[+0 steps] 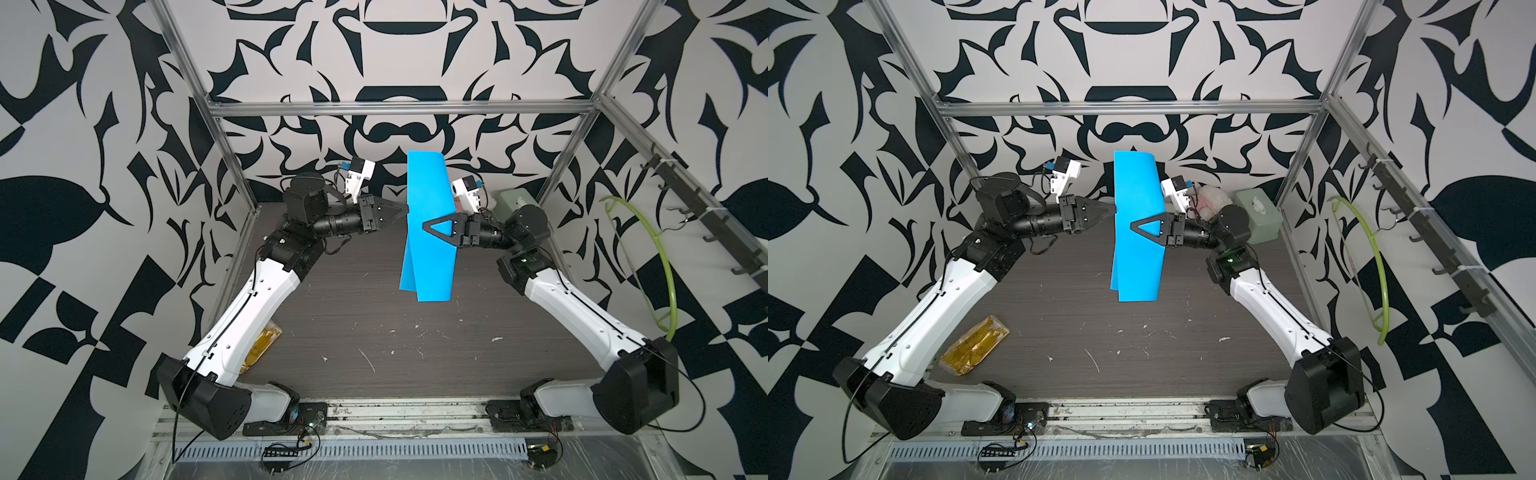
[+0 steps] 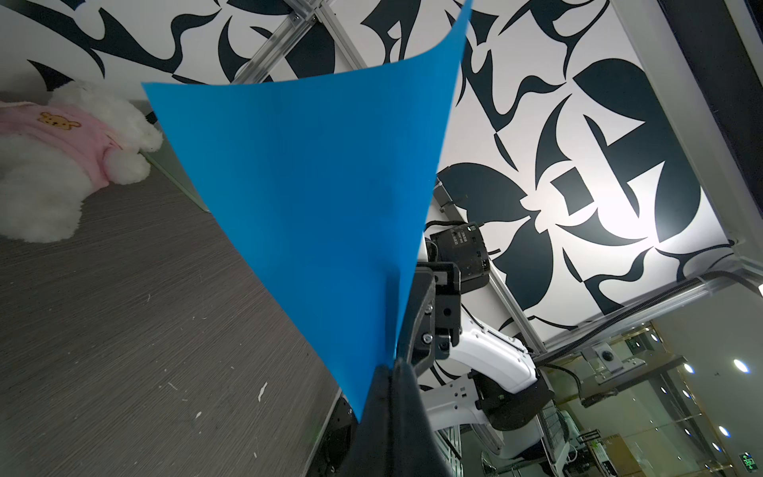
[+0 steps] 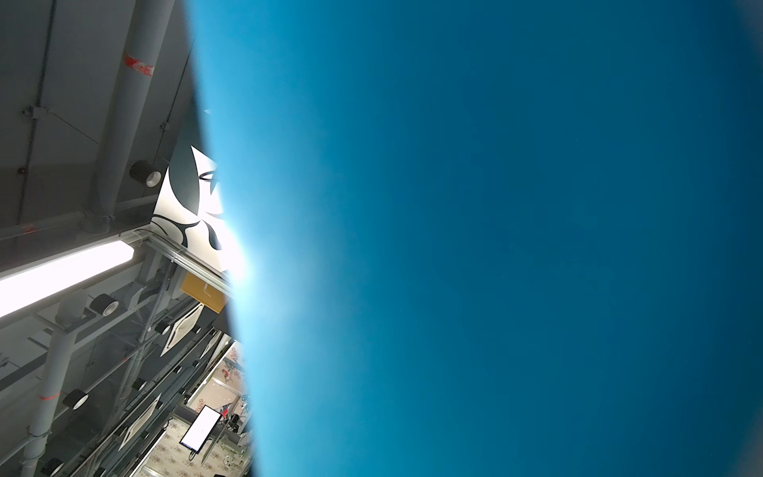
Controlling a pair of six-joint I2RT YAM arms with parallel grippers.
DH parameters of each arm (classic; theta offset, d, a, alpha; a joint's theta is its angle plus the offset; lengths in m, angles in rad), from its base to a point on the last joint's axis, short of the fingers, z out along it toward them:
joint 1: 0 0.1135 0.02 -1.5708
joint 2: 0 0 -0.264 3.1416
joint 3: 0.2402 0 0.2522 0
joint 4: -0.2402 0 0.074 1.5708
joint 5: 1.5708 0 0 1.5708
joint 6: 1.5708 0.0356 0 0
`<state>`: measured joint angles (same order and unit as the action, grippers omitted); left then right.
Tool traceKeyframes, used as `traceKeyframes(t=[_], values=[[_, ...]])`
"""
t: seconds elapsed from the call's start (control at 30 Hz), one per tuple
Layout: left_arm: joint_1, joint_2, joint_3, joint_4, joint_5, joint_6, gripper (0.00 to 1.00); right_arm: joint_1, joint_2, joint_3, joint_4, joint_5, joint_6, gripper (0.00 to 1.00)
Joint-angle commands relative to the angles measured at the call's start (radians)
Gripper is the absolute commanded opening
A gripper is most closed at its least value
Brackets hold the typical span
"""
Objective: Fold the rectangular paper in half along the long edge
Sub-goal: Fold the paper.
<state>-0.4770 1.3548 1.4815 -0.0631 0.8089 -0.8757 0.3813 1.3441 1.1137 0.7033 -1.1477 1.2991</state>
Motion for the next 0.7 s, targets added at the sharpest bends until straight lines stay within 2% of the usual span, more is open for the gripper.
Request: traceKeyframes(t=[0.0,0.27,0.67], values=[[0.003,0.004,0.02,0.034,0.019,-0.005,0.0,0.004,-0.026,0.043,0.059,-0.016,-0.009,0.22],[0.003,0.019,0.022,0.058,0.03,-0.021,0.0,0.008,-0.031,0.044,0.044,-0.028,-0.011,0.36],[0.003,0.026,0.021,0.074,0.036,-0.034,0.0,0.019,-0.043,0.053,0.025,-0.032,-0.028,0.36]])
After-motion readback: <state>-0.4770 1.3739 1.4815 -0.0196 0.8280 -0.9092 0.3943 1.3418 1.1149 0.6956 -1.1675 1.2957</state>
